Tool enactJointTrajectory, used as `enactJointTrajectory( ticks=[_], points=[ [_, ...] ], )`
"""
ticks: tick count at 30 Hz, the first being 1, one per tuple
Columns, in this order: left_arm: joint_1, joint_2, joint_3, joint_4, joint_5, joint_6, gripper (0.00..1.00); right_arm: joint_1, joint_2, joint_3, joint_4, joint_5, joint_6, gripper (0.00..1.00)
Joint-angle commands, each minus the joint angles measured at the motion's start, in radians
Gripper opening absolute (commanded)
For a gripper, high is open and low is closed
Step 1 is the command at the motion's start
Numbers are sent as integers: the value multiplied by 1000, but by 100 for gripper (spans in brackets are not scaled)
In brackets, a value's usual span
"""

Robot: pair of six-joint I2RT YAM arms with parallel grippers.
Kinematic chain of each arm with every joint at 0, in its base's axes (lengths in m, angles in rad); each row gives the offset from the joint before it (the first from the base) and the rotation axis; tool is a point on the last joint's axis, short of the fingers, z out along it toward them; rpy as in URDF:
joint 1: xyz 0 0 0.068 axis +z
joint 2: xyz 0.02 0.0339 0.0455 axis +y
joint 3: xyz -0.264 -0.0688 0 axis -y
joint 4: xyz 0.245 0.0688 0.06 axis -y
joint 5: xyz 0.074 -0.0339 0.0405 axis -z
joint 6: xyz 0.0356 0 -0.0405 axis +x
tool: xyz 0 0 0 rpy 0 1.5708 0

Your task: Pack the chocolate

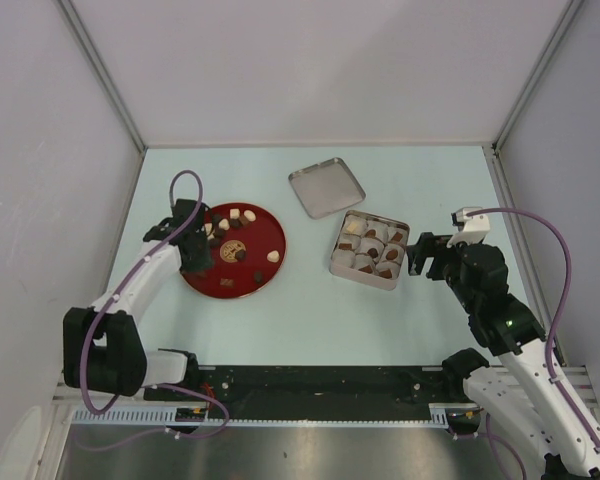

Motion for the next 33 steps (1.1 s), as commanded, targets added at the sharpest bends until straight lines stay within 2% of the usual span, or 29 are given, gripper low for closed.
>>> enactJointTrajectory(
  ticks=[1,5,14,24,33],
  points=[
    [5,27,31,39,-34,-34,37,-1,-1,3,26,3,-13,86],
    [5,47,46,64,-3,-43,37,-1,-1,4,27,3,-13,86],
    [5,79,67,55,-26,-57,35,-3,1,3,27,6,-14,86],
    [5,24,83,-16,-55,-42,8,-3,8,3,26,7,-13,86],
    [-19,-74,121,-40,-8,49,1,-3,8,3,26,3,-11,86]
  ],
)
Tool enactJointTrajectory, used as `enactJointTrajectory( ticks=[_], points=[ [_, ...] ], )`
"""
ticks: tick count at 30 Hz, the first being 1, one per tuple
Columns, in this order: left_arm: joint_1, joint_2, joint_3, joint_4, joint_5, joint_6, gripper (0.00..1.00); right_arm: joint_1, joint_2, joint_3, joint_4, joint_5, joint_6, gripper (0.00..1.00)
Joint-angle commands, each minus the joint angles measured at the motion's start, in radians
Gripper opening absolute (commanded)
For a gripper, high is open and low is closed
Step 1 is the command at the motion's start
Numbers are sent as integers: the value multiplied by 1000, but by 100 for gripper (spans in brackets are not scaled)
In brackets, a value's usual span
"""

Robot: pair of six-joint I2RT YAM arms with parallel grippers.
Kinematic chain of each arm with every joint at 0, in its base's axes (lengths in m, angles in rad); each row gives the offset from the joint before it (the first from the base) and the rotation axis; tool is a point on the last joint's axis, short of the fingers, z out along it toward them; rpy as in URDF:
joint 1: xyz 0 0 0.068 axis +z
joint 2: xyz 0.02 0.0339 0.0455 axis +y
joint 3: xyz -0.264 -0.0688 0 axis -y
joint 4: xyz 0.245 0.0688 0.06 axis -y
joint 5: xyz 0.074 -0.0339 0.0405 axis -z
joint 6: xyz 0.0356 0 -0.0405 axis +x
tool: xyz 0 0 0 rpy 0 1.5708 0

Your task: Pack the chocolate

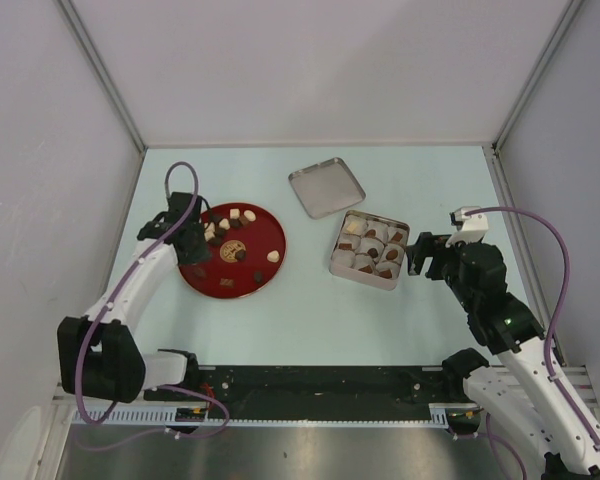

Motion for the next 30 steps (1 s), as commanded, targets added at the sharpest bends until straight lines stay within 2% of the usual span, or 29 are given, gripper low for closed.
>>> enactJointTrajectory(
  ticks=[1,20,30],
  points=[
    [-31,-72,75,-8,18,58,1,-1,-2,3,24,3,-13,86],
    [-321,-76,306,-59,41,100,0,1,-14,3,27,-8,-8,86],
    [-571,31,424,-22,67,87,0,4,-19,3,29,-6,-10,86]
  ],
)
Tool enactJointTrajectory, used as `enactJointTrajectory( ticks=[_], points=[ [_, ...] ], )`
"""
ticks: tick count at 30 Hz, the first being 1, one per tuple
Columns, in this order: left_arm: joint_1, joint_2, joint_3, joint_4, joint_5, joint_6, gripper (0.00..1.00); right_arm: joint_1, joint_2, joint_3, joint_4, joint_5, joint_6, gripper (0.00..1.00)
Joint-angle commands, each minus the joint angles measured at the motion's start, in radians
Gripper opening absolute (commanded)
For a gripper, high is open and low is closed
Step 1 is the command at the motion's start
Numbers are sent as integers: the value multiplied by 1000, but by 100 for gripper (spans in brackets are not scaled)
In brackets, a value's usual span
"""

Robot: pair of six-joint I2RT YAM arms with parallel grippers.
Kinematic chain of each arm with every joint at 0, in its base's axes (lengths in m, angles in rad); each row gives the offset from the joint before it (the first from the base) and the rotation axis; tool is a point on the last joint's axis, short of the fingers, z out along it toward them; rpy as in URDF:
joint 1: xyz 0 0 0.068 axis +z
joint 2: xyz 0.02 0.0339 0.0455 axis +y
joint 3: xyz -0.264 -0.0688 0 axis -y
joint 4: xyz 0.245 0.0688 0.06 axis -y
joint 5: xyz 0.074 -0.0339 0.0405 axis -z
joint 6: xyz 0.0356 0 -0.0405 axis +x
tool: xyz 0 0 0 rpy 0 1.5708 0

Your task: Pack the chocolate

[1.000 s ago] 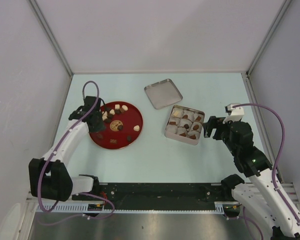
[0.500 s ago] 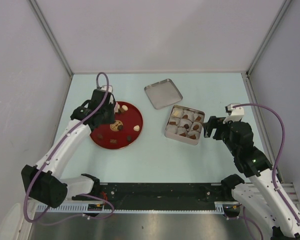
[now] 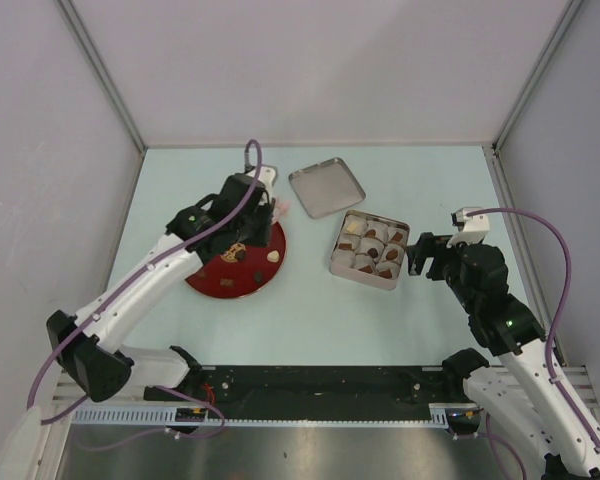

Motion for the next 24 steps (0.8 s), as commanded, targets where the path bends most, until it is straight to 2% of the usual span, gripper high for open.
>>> enactJointTrajectory(
  ticks=[1,11,24],
  points=[
    [-95,57,86,47,31,2,0,2,-8,3,27,-4,-10,86],
    [-293,228,161,107,77,-22,0,2,-19,3,27,5,-12,86],
    [-344,351,164,122,73,-10,1,3,-19,3,26,12,-15,86]
  ],
)
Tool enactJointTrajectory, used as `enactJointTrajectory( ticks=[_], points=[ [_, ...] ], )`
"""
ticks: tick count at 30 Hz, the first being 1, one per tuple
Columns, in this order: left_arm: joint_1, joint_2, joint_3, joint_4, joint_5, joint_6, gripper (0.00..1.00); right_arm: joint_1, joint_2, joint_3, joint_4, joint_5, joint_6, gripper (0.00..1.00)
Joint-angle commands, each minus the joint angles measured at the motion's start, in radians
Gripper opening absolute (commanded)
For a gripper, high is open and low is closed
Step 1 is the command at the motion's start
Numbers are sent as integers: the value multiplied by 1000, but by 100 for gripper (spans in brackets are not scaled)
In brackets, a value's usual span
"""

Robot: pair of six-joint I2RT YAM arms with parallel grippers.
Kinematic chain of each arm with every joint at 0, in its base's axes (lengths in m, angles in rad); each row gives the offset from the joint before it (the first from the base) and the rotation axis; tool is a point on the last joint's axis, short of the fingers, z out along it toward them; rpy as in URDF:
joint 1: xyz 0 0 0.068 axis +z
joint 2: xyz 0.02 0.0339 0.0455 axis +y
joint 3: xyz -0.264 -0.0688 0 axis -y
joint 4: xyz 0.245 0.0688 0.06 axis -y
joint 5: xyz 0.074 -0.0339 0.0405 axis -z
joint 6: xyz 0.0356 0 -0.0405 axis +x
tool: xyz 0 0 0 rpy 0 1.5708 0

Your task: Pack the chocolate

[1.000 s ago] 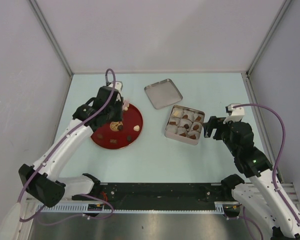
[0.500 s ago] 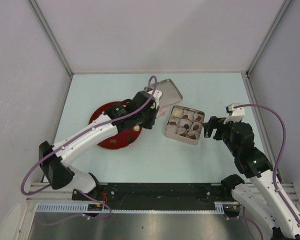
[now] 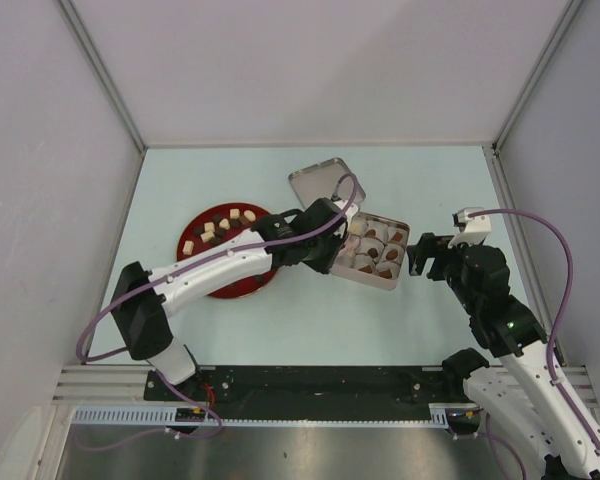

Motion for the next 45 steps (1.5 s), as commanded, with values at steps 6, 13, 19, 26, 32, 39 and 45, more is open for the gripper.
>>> enactJointTrajectory(
  ticks=[6,13,19,26,32,39,45],
  points=[
    [-13,47,17,46,-14,6,5,2,-8,3,26,9,-14,86],
    [-16,50,-12,35,-57,0,7,2,-6,5,26,8,-14,86],
    [-16,58,-44,37,-70,-4,12,2,-3,3,26,5,-13,86],
    [-16,52,-61,43,-80,-12,22,4,0,5,24,0,-13,86],
    [-18,52,-65,58,-77,-23,30,2,-4,3,26,-1,-14,86],
    [-16,44,-70,75,-69,-37,36,1,-4,3,26,-3,-13,86],
    [-16,33,-72,80,-64,-46,36,4,-3,3,24,-1,-14,86]
  ],
)
